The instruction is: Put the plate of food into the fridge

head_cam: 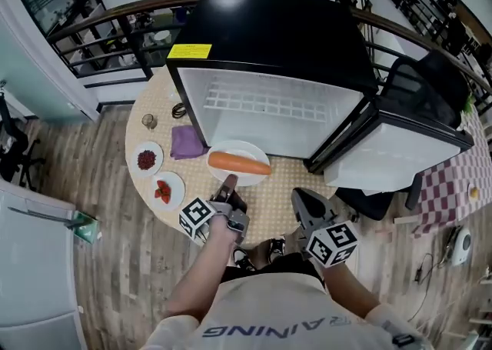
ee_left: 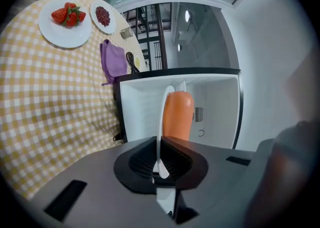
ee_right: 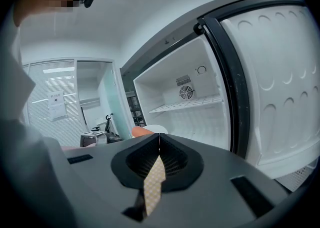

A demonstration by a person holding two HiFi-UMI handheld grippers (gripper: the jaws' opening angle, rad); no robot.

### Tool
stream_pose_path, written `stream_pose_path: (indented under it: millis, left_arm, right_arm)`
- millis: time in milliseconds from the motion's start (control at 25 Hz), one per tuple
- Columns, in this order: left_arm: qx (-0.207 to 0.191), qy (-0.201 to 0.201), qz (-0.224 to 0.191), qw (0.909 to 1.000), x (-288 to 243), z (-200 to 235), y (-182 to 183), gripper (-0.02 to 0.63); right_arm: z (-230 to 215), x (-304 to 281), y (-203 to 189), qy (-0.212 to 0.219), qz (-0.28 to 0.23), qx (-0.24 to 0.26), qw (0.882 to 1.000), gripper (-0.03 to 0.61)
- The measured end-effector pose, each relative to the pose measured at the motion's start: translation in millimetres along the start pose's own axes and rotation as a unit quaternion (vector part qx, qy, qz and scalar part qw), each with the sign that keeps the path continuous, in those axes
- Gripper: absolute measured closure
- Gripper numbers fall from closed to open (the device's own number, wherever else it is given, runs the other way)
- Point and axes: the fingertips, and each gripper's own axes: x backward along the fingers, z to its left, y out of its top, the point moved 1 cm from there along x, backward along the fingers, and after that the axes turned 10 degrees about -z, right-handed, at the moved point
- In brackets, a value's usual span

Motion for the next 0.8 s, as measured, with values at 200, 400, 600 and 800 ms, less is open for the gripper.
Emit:
stream_pose_path:
  millis: [200, 400, 600, 800]
  left_arm:
    - [0.002, 0.020, -0.011, 0.9997, -49, 18, -2, 0.591]
    - [-0.006, 0.036, -0.020, 0.9991, -97, 28, 0, 0.591]
    - [-0.011, 0.048, -0.017, 0.9986, -140, 40, 3, 0.591]
    - [-0.009, 0.067, -0.023, 0.9974, -168, 49, 5, 0.589]
  right_arm:
    - [-16, -6, 0, 0.006, 0.009, -0.005, 1.000, 0.557]
    - [-23, -6, -7, 0.015, 0.026, -0.009, 1.000, 0.557]
    - [-29, -7, -13, 0.017, 0.038, -0.017, 0.999, 0.557]
    - [-32, -7, -17, 0.022, 0.048, -0.021, 0.998, 0.557]
